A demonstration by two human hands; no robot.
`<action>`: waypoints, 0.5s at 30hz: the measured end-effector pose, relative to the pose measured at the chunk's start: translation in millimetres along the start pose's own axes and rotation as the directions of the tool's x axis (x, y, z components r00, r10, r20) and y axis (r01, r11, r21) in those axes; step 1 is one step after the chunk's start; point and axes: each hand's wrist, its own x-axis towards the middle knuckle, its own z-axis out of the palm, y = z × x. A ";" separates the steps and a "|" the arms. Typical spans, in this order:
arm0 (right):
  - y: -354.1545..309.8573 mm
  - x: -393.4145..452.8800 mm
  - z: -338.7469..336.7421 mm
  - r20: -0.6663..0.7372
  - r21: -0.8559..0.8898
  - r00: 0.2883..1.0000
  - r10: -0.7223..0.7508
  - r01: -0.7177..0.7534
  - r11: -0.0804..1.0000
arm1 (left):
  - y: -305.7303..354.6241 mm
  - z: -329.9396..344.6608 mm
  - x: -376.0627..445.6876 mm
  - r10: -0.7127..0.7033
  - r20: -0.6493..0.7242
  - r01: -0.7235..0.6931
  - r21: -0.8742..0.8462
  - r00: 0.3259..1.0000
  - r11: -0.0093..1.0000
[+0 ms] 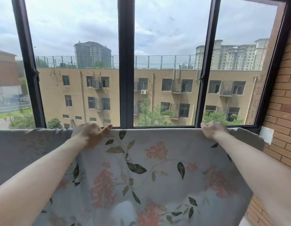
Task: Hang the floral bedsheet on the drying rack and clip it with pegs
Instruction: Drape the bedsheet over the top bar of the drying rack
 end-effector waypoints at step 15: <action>-191.2 -99.1 65.9 -0.011 0.174 0.855 -0.518 0.512 0.841 | 47.6 6.0 10.4 -0.014 0.109 0.022 -0.067 0.994 0.998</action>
